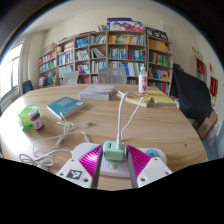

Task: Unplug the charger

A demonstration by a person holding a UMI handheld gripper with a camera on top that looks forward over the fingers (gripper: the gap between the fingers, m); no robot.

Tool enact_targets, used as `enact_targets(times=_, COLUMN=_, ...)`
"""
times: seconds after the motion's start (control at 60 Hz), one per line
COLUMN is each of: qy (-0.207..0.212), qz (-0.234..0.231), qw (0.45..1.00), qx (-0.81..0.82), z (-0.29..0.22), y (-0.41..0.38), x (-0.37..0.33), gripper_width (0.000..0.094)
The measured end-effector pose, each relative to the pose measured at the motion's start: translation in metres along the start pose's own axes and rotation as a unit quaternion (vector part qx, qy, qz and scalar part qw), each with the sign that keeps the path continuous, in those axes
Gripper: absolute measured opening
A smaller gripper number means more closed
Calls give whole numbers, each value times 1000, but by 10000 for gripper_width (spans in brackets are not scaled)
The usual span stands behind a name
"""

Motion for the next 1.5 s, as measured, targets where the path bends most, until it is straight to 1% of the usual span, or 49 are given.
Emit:
enact_targets(times=0.017, qy=-6, qz=6, qw=1000, qx=-4, z=4, y=1, x=4, gripper_width=426)
enact_targets(times=0.033, qy=9, qz=6, qw=1000, qx=0, z=2, y=0, x=2, gripper_width=346)
enact_targets(times=0.083, qy=14, qz=16, qw=1000, qx=14, z=3, y=-1, x=3, gripper_width=308)
enact_targets(times=0.117, qy=9, qz=25, qw=999, qx=22, z=6, y=-3, x=10, gripper_width=290)
enact_targets(times=0.183, qy=-12, qz=33, qw=998, qx=48, z=0, y=-1, x=5, gripper_width=262)
enact_targets(times=0.217, qy=-19, qz=38, qw=998, qx=52, z=-1, y=-1, x=5, gripper_width=234)
enact_targets(times=0.333, qy=-57, qz=38, qw=996, qx=64, z=-5, y=-2, x=0, gripper_width=238)
enact_targets(times=0.35, qy=-51, qz=38, qw=996, qx=67, z=-11, y=-1, x=-3, gripper_width=238)
enact_targets(times=0.383, qy=-14, qz=45, qw=996, qx=78, z=-34, y=3, x=-20, gripper_width=236)
enact_targets(times=0.4, qy=7, qz=55, qw=995, qx=77, z=-46, y=6, x=-28, gripper_width=235)
enact_targets(times=0.433, qy=31, qz=79, qw=994, qx=63, z=-70, y=12, x=-44, gripper_width=235)
enact_targets(times=0.483, qy=50, qz=99, qw=993, qx=48, z=-96, y=18, x=-70, gripper_width=236)
enact_targets(times=0.55, qy=53, qz=109, qw=991, qx=56, z=-117, y=28, x=-97, gripper_width=235)
enact_targets(times=0.65, qy=30, qz=136, qw=989, qx=46, z=-116, y=57, x=-123, gripper_width=236)
enact_targets(times=0.733, qy=0, qz=154, qw=987, qx=48, z=-93, y=86, x=-128, gripper_width=235)
enact_targets(times=0.767, qy=-21, qz=158, qw=986, qx=51, z=-78, y=98, x=-126, gripper_width=237)
enact_targets(times=0.833, qy=-76, qz=162, qw=982, qx=59, z=-44, y=124, x=-115, gripper_width=237)
enact_targets(times=0.867, qy=-100, qz=163, qw=979, qx=70, z=-27, y=136, x=-107, gripper_width=253)
enact_targets(times=0.95, qy=-154, qz=144, qw=974, qx=82, z=12, y=157, x=-85, gripper_width=262)
enact_targets(times=1.0, qy=-185, qz=126, qw=971, qx=88, z=25, y=165, x=-74, gripper_width=271)
enact_targets(times=1.083, qy=-225, qz=87, qw=967, qx=81, z=40, y=164, x=-56, gripper_width=281)
enact_targets(times=1.15, qy=-248, qz=68, qw=965, qx=53, z=54, y=170, x=-42, gripper_width=304)
enact_targets(times=1.217, qy=-272, qz=59, qw=960, qx=28, z=53, y=176, x=-38, gripper_width=330)
enact_targets(times=1.233, qy=-266, qz=55, qw=962, qx=25, z=55, y=172, x=-31, gripper_width=331)
enact_targets(times=1.333, qy=-265, qz=44, qw=963, qx=15, z=54, y=172, x=-22, gripper_width=361)
enact_targets(times=1.35, qy=-265, qz=43, qw=963, qx=15, z=54, y=172, x=-22, gripper_width=380)
enact_targets(times=1.383, qy=-266, qz=41, qw=963, qx=13, z=51, y=173, x=-24, gripper_width=477)
enact_targets(times=1.4, qy=-264, qz=40, qw=964, qx=13, z=50, y=173, x=-24, gripper_width=578)
enact_targets(times=1.45, qy=-257, qz=34, qw=966, qx=11, z=48, y=170, x=-26, gripper_width=767)
enact_targets(times=1.5, qy=-248, qz=35, qw=968, qx=10, z=45, y=169, x=-32, gripper_width=841)
Point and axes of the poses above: the point between the fingertips, and its own axes, seen from behind it with the camera up: y to the right, z down, x forward, the way the camera looks, the point moved 6 cm from there along -x, backward, against the way the camera looks, and after that the axes turned 11 degrees about -y, right-handed, at the moved point
